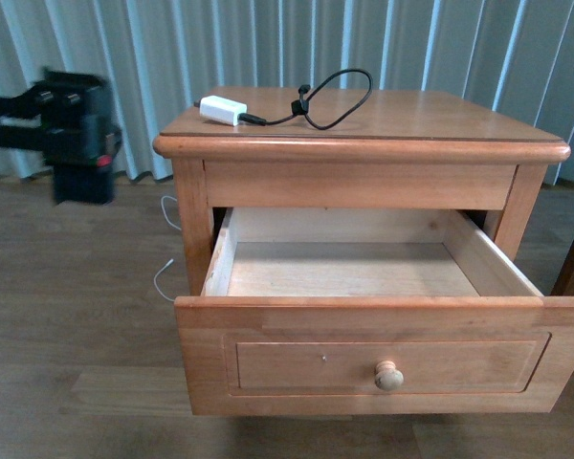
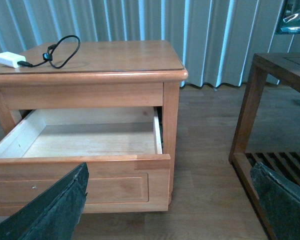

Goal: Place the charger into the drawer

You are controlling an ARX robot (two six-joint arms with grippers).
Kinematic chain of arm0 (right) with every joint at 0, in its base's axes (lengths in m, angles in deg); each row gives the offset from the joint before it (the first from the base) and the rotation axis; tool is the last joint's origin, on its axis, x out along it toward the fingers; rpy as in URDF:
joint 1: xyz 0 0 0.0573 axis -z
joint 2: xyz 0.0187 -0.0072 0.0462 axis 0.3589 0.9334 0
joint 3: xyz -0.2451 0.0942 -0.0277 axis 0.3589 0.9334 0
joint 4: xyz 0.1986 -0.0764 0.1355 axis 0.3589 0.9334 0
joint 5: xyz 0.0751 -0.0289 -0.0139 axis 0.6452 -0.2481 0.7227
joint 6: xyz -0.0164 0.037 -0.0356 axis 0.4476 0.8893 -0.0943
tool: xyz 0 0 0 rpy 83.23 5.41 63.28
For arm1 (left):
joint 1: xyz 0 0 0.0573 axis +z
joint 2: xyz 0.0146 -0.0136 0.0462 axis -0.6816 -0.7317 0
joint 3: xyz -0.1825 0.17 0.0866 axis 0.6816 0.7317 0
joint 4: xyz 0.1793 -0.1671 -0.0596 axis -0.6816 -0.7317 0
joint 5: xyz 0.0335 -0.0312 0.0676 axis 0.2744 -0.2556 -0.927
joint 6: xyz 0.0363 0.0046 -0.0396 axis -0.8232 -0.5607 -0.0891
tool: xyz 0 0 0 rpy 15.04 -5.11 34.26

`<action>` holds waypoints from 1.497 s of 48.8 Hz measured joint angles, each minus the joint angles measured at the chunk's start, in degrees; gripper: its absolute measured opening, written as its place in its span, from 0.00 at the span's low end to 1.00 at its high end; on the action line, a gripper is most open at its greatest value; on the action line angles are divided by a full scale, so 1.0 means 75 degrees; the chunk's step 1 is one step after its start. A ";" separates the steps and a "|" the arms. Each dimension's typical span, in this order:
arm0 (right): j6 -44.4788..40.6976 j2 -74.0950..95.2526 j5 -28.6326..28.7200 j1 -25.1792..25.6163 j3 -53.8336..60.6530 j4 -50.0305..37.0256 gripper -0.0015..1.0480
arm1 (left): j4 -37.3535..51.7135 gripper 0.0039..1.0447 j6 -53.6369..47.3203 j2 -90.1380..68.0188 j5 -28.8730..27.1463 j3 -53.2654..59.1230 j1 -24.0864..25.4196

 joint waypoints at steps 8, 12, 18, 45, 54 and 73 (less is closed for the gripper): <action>0.0000 0.0000 0.0000 0.0000 0.0000 0.0000 0.92 | -0.0035 0.95 0.0041 -0.1993 -0.0361 -0.2022 -0.0108; 0.0000 0.0000 0.0000 0.0000 0.0000 0.0000 0.92 | -0.0233 0.95 0.0117 -0.2713 -0.0443 -0.2903 -0.0111; 0.0000 0.0000 0.0000 0.0000 0.0000 0.0000 0.92 | -0.0711 0.95 0.0300 -0.3777 -0.0554 -0.4450 -0.0146; 0.0000 0.0000 0.0000 0.0000 0.0000 0.0000 0.92 | -0.1818 0.95 0.0289 -0.6388 -0.1110 -0.8244 -0.0265; 0.0000 0.0000 0.0000 0.0000 0.0000 0.0000 0.92 | -0.2113 0.95 0.0385 -0.6752 -0.1314 -0.8673 -0.0268; 0.0000 0.0000 0.0000 0.0000 0.0000 0.0000 0.92 | -0.3063 0.90 0.0819 -0.7038 -0.1553 -0.9407 -0.0294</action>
